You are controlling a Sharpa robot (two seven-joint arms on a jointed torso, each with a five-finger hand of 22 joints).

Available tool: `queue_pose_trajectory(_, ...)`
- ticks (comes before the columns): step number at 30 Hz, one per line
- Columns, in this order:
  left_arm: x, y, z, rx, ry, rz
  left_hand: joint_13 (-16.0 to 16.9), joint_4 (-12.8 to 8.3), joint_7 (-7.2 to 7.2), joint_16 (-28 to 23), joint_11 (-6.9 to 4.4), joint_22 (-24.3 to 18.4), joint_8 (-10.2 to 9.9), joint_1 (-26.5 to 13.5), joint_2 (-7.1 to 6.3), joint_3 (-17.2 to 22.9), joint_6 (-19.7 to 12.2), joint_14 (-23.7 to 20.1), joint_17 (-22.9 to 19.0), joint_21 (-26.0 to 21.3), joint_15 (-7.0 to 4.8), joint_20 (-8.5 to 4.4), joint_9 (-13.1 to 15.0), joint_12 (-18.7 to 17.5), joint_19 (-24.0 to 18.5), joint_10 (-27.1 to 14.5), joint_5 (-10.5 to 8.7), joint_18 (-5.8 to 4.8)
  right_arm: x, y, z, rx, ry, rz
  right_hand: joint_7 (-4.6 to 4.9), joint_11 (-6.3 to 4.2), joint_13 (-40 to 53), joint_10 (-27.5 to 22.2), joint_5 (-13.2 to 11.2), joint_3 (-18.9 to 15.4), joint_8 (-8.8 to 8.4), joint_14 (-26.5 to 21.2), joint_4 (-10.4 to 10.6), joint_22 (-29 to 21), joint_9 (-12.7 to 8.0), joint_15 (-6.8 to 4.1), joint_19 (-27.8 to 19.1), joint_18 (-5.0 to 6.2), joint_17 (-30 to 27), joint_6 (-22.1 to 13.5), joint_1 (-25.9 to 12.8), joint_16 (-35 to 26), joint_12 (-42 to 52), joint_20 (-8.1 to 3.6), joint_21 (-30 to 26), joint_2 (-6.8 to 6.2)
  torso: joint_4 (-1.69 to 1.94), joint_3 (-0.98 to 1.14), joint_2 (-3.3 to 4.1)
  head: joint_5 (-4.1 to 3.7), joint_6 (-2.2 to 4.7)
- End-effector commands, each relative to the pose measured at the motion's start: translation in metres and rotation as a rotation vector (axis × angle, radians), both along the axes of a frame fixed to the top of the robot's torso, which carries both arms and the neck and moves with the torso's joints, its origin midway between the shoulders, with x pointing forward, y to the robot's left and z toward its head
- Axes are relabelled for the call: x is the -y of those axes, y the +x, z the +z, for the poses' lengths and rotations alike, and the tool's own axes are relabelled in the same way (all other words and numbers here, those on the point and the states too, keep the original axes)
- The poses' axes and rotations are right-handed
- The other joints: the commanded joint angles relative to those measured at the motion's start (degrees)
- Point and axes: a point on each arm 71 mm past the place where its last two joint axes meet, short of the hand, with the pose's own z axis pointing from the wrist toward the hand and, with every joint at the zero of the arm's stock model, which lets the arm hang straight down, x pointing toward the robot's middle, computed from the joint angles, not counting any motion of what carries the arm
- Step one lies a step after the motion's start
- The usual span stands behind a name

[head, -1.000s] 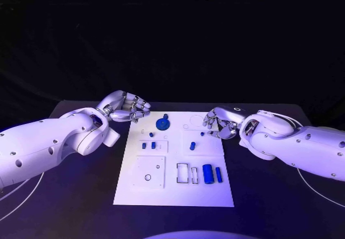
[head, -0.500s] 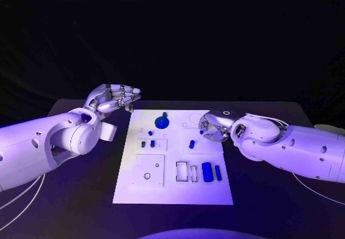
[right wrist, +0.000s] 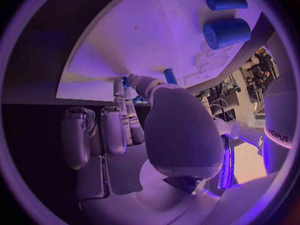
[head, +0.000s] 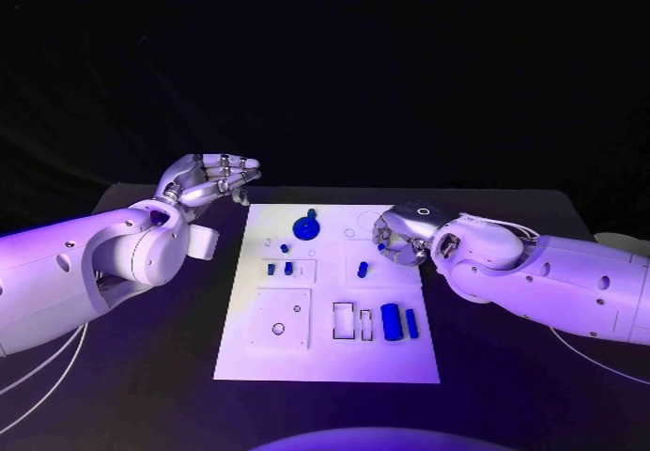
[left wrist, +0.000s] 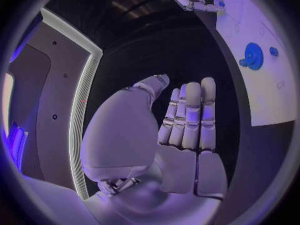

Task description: Assemble the parts on the task board

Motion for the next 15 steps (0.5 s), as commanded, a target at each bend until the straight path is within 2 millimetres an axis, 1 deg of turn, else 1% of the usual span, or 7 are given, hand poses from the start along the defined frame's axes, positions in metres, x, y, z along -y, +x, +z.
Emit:
queue_pose_trajectory(1, 0.0, 0.0, 0.001, -0.005, -0.019, 0.006, 0.1, 0.0, 0.09, -0.3, -0.02, -0.1, 0.2, 0.1, 0.16, 0.4, 0.3, -0.1, -0.1, -0.4, -0.17, -0.41, 0.1, 0.2, 0.1, 0.4, 0.16, 0.41, -0.002, 0.0, -0.003, -0.006, -0.021, 0.003, -0.23, -0.29, -0.2, 1.0, -0.5, 0.8, 0.39, 2.2, -0.3, 11.5, 0.2, -0.56, 3.1, -0.8, 0.1, 0.8, 0.1, 0.2, -0.3, -0.5, 0.6, 1.09, 0.0, 0.01, -0.04, 0.1, -0.06)
queue_pose_trajectory(5, 0.0, 0.0, 0.0, -0.014, -0.018, 0.003, 0.1, -0.1, 0.14, -0.3, 0.0, -0.1, 0.2, 0.2, 0.12, 0.5, 0.2, -0.1, -0.1, -0.4, -0.18, -0.44, 0.0, 0.3, 0.2, 0.3, 0.16, 0.41, -0.002, 0.001, -0.007, -0.031, -0.066, -0.008, -0.4, -0.45, -0.4, 1.6, -1.2, 1.3, 0.52, 2.2, -0.8, 11.7, 0.3, -0.73, 3.2, -0.87, 0.2, 1.3, -0.1, 0.4, -0.5, -0.69, 0.9, 1.65, 0.07, 0.02, -0.04, -0.1, -0.16)
queue_pose_trajectory(7, 0.0, 0.0, 0.0, -0.019, -0.018, 0.002, 0.1, -0.1, 0.14, -0.3, 0.0, -0.1, 0.2, 0.2, 0.12, 0.5, 0.2, -0.1, -0.1, -0.4, -0.18, -0.44, 0.0, 0.3, 0.2, 0.3, 0.16, 0.41, -0.001, 0.002, -0.009, -0.041, -0.095, -0.014, -0.45, -0.51, -0.4, 1.8, -1.4, 1.5, 0.56, 2.3, -0.9, 11.7, 0.3, -0.77, 3.3, -0.9, 0.4, 1.4, -0.1, 0.4, -0.6, -0.73, 1.0, 1.81, 0.09, 0.04, -0.04, -0.07, -0.16)
queue_pose_trajectory(13, 0.0, 0.0, -0.001, -0.033, -0.014, -0.001, 0.1, -0.1, 0.17, -0.3, 0.03, -0.1, 0.3, 0.2, 0.11, 0.6, 0.3, 0.0, -0.2, -0.5, -0.17, -0.47, 0.1, 0.3, 0.2, 0.2, 0.15, 0.4, -0.002, 0.001, -0.014, -0.046, -0.146, -0.021, -0.58, -0.66, -0.6, 2.2, -1.8, 1.8, 0.64, 2.3, -1.6, 12.0, 0.4, -0.89, 3.5, -1.02, 0.4, 1.8, -0.2, 0.6, -0.8, -0.86, 1.5, 2.09, 0.01, 0.03, -0.04, -0.12, -0.38)
queue_pose_trajectory(15, 0.0, 0.001, -0.001, -0.037, -0.012, -0.001, 0.2, -0.3, 0.16, -0.2, -0.01, -0.2, 0.5, 0.4, 0.22, 1.0, 0.5, 0.3, -0.3, -0.4, -0.24, -0.54, 0.1, 0.7, 0.5, 0.4, 0.14, 0.41, -0.003, 0.0, -0.015, -0.044, -0.154, -0.019, -0.43, -0.54, -0.8, 1.9, -1.8, 1.9, 0.38, 2.3, -1.8, 12.0, 0.4, -0.85, 3.5, -1.01, 0.4, 1.4, -0.3, 0.6, -1.1, -0.88, 1.4, 1.95, 0.01, 0.02, -0.04, -0.04, -0.41)
